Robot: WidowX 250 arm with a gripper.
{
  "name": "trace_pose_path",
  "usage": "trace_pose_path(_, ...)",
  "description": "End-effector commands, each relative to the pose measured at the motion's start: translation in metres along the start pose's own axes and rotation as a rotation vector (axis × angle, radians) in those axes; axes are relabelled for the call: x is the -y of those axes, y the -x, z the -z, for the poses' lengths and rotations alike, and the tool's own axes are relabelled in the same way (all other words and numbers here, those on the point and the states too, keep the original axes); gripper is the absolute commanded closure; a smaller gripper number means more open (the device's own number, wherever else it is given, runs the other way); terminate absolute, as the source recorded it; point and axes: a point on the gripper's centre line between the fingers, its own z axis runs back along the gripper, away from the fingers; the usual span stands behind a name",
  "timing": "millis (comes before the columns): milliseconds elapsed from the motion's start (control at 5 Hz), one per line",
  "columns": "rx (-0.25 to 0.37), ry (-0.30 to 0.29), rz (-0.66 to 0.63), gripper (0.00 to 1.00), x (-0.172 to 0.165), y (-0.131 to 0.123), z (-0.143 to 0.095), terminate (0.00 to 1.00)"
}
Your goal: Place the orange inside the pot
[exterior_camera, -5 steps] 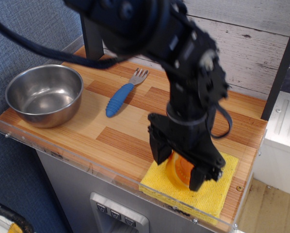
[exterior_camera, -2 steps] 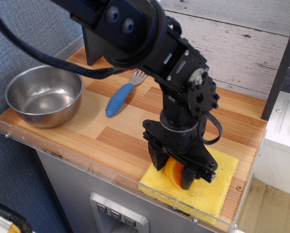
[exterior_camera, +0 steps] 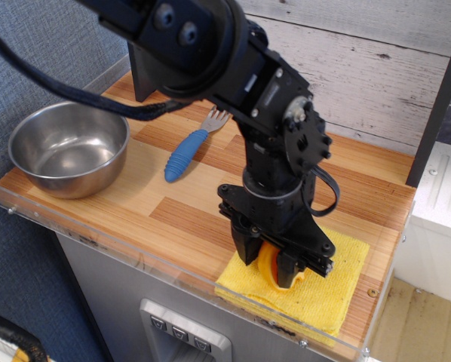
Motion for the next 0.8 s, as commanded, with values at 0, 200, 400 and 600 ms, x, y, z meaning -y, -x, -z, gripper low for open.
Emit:
trace_pose_path(0,0.105,0.058,-0.089,1.00,-0.040,-0.015,-0.057,0.00)
trace_pose_path(200,0.105,0.060,-0.150,1.00,-0.075,-0.014,-0.074,0.00)
trace_pose_path(400,0.086,0.011,-0.189,1.00,-0.105,-0.013,-0.075,0.00)
trace_pose_path(600,0.059,-0.090,-0.190,1.00,-0.136,-0.018,-0.080,0.00)
